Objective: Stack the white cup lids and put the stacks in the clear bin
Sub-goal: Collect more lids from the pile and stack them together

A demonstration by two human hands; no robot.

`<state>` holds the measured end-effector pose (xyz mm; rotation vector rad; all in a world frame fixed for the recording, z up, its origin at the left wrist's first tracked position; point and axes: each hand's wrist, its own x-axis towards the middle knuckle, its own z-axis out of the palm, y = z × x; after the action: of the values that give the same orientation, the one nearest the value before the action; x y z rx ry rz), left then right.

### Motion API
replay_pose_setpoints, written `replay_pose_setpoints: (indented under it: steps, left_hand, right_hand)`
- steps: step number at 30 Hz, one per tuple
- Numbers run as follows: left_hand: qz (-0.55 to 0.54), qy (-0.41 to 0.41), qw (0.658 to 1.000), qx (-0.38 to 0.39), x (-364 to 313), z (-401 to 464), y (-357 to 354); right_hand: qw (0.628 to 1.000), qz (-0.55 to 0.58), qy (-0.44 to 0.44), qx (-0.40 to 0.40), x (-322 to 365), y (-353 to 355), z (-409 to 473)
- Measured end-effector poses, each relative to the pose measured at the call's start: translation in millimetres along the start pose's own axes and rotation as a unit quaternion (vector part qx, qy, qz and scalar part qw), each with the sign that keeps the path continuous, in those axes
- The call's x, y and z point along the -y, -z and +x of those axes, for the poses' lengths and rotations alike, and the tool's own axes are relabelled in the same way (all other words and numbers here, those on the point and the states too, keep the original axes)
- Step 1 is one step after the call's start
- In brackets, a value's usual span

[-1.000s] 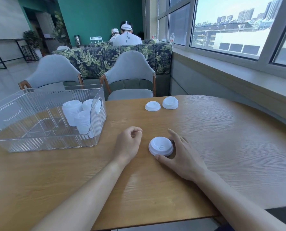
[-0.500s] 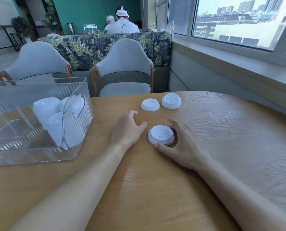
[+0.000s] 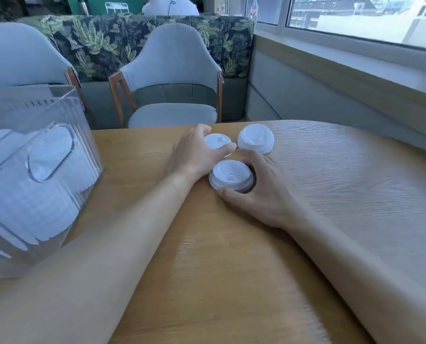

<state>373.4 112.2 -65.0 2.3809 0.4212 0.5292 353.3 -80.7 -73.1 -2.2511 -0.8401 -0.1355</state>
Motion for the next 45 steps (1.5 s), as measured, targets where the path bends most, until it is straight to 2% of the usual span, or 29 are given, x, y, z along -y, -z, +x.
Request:
replay_pose_setpoints:
  steps: [6,12,17,23,27,37,45]
  left_hand:
    - [-0.034,-0.009,0.999,0.000,1.3,1.3,0.4]
    - [-0.164,0.014,0.983,-0.079,3.1,-26.0,20.3]
    - [-0.268,0.030,0.963,-0.018,6.0,-69.6,44.1]
    - [-0.382,0.076,0.921,0.005,6.3,-127.0,67.6]
    - [-0.392,0.069,0.917,0.017,3.0,-163.0,76.1]
    - [-0.309,-0.001,0.950,0.046,-12.7,-229.0,88.4]
    - [-0.259,-0.045,0.961,0.084,-14.0,-249.4,92.1]
  right_hand:
    - [1.000,-0.006,0.001,0.000,2.5,0.7,-0.9]
    - [1.000,-0.025,-0.017,0.007,11.7,5.4,-15.7]
    - [0.999,-0.012,-0.025,0.025,27.4,8.6,-42.0]
    - [0.999,0.003,-0.026,0.030,48.3,9.9,-90.0]
    - [0.999,-0.006,-0.019,0.034,62.2,13.0,-117.3]
    - [0.999,0.013,-0.019,0.041,88.1,16.0,-165.7]
    - [0.999,0.027,-0.037,0.019,94.9,19.1,-184.7]
